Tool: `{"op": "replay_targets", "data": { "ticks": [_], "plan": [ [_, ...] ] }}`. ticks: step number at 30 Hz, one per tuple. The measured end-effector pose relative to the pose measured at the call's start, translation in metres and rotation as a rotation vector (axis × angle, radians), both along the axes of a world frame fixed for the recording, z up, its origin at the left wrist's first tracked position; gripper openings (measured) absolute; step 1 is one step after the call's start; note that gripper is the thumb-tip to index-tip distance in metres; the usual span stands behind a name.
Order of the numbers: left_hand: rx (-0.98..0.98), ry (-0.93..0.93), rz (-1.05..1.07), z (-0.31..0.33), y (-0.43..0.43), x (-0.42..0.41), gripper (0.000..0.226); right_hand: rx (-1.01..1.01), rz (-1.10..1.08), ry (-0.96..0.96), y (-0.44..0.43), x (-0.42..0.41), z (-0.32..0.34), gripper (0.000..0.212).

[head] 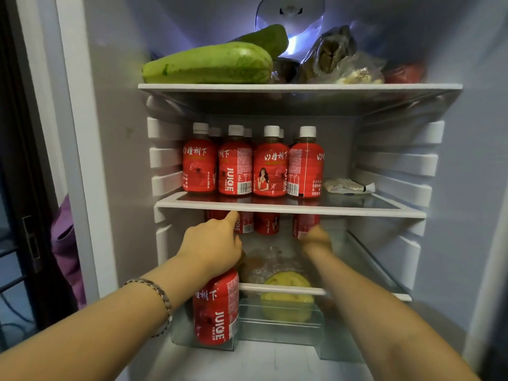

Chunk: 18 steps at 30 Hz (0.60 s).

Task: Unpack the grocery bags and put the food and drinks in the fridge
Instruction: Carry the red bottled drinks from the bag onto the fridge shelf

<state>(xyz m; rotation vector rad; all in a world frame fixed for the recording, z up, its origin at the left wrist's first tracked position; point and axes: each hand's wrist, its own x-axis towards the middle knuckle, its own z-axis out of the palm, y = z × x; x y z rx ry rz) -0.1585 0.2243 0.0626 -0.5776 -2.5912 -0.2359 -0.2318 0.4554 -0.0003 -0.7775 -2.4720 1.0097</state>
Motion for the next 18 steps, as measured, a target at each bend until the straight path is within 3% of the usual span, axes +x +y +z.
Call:
{"op": "replay_targets", "data": {
  "ticks": [2,4,6,8,11,15,18],
  "plan": [
    [0.069,-0.029,-0.007,0.000,0.002,0.002,0.034,0.052,0.084,-0.042,-0.008,0.002,0.001,0.040],
    [0.190,-0.072,-0.014,0.001,0.006,0.004,0.029,0.018,0.123,0.033,-0.023,0.015,0.008,0.034],
    [0.319,-0.142,-0.024,-0.001,0.012,0.006,0.022,-0.208,0.191,0.154,-0.036,0.040,0.015,0.031],
    [0.427,-0.234,-0.029,-0.003,0.020,0.004,0.017,-0.430,0.492,0.168,-0.046,0.079,0.026,0.032],
    [0.574,-0.332,-0.029,-0.007,0.037,-0.001,0.012,-0.513,0.908,-0.120,-0.055,0.125,0.037,0.038],
    [0.763,-0.407,-0.022,-0.008,0.056,-0.005,0.008,-0.250,0.756,-0.123,-0.062,0.130,0.029,0.058],
    [0.988,-0.531,-0.121,-0.002,0.065,-0.005,0.018,-0.321,0.642,0.034,-0.053,0.131,0.031,0.049]
  ]
}}
